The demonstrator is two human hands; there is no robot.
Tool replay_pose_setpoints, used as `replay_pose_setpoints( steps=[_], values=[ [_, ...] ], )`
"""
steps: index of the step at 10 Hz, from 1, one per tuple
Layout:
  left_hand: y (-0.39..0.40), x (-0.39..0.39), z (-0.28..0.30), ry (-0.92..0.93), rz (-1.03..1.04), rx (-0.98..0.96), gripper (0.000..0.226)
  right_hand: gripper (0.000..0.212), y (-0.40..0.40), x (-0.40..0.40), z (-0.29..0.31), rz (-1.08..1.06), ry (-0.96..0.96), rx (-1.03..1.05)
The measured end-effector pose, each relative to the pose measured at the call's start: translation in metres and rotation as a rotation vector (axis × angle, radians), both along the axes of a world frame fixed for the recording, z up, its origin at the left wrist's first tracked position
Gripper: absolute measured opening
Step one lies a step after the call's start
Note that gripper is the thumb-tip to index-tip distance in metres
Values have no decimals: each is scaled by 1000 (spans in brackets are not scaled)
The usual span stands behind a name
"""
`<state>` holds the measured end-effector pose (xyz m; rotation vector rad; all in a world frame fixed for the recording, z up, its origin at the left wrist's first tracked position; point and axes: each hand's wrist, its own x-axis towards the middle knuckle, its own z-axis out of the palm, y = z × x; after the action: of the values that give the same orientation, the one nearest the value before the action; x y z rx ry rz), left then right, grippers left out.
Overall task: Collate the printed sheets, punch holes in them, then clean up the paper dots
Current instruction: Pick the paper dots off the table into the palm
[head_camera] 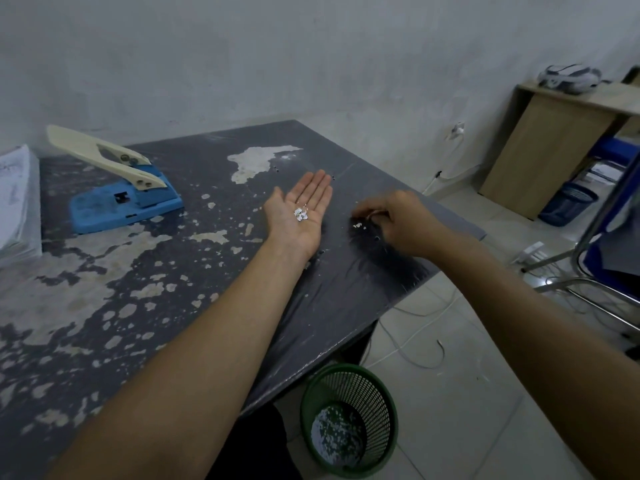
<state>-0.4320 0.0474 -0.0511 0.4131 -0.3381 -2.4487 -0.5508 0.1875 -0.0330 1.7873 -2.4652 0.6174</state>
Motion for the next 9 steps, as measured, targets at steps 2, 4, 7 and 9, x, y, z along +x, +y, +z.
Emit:
replay_pose_setpoints(
  steps=[2, 4, 7, 9],
  values=[
    [0, -1, 0, 3, 3, -17, 63, 35, 3, 0, -8, 121, 180, 60],
    [0, 0, -1, 5, 0, -19, 62, 31, 3, 6, -8, 143, 276, 24],
    [0, 0, -1, 13, 3, -11, 63, 29, -3, 11, -5, 89, 289, 43],
    [1, 0, -1, 7, 7, -10, 63, 20, -16, 0, -7, -60, 291, 118]
  ],
)
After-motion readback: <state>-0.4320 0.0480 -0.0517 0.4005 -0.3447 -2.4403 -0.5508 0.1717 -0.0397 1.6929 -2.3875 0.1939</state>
